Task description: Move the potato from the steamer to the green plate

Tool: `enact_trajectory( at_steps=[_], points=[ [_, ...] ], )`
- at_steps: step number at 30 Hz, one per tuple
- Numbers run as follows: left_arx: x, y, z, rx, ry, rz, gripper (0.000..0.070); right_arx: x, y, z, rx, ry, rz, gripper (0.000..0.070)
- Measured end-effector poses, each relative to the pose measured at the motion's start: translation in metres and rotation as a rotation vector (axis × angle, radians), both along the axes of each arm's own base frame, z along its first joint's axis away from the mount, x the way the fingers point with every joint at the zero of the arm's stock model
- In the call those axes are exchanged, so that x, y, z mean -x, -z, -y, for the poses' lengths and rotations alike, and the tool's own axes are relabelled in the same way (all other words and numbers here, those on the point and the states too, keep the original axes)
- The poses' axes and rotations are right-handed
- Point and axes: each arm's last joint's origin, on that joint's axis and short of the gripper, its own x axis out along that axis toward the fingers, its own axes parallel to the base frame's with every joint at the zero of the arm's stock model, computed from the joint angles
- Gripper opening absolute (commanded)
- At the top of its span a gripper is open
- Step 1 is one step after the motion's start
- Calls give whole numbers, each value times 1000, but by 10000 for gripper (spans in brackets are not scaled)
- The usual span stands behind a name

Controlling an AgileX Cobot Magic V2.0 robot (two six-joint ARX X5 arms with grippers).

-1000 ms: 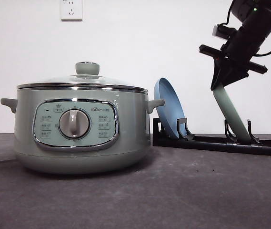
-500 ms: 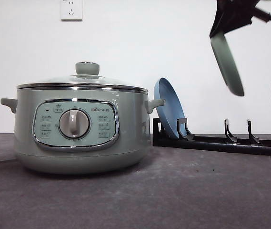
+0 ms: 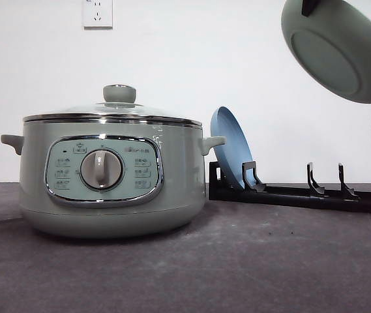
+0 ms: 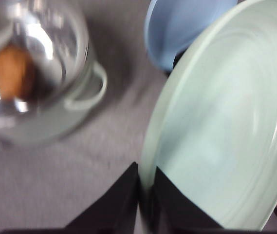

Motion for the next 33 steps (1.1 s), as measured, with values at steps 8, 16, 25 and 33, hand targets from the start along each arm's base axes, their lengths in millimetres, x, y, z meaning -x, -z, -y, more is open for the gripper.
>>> enact_trajectory(
  at_steps=[8, 16, 25, 33],
  points=[
    [0, 0, 0, 0, 0, 0, 557, 40, 64, -34, 237, -135, -114, 4],
    [0, 0, 0, 0, 0, 0, 557, 71, 117, -62, 359, -255, -120, 4],
    [0, 0, 0, 0, 0, 0, 557, 89, 165, -81, 408, -332, -156, 4],
    [0, 0, 0, 0, 0, 0, 557, 96, 193, -103, 441, -375, -175, 4]
  ],
)
